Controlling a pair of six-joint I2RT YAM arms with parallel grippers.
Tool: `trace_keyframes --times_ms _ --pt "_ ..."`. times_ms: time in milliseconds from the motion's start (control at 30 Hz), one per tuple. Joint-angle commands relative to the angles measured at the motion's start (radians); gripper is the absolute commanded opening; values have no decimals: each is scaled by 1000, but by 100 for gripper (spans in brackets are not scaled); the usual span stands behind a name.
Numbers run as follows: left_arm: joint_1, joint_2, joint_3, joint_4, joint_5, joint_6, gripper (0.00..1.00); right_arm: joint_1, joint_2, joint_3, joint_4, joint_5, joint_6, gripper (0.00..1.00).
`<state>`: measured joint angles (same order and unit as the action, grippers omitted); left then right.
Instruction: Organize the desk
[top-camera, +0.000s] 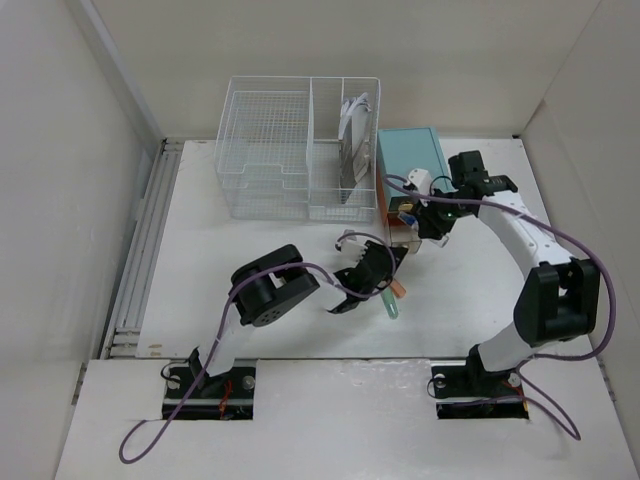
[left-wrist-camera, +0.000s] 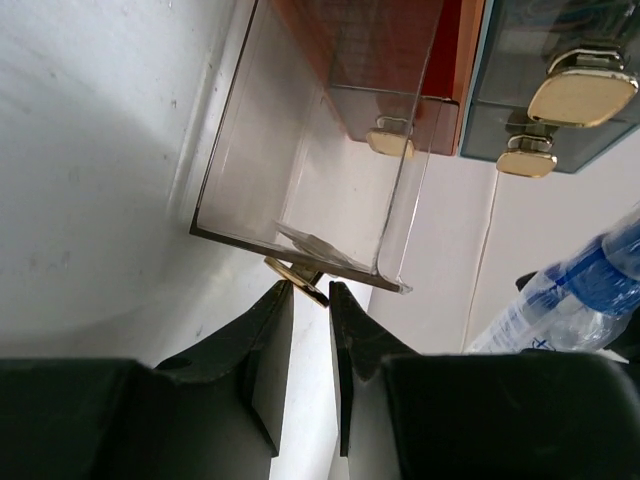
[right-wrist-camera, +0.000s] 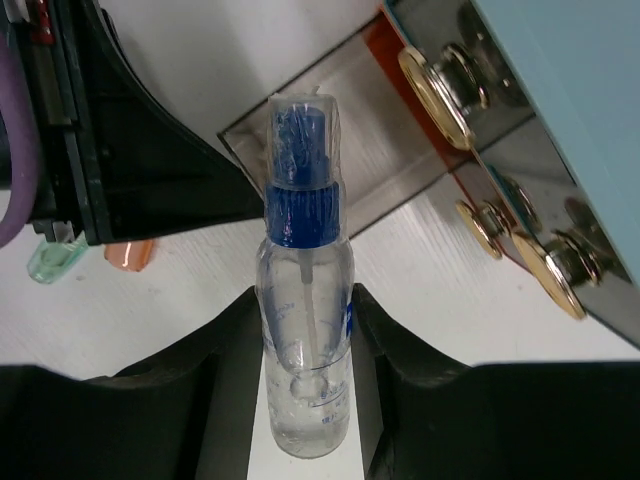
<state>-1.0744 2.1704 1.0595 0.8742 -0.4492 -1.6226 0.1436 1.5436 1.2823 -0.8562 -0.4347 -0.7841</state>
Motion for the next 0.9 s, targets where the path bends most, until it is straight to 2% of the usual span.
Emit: trace_keyframes --times_ms 0,400,533,867 --pt "-32 -40 -58 -107 -9 35 17 23 13 54 20 -99 -18 0" --pt "-76 -49 -87 -89 -19 7 17 77 82 54 198 -116 88 0" --pt "-76 -61 -87 -89 -19 7 17 77 93 65 198 -127 100 0" --pt "-76 -153 -135 -78 -92 86 17 77 102 71 304 -157 134 0"
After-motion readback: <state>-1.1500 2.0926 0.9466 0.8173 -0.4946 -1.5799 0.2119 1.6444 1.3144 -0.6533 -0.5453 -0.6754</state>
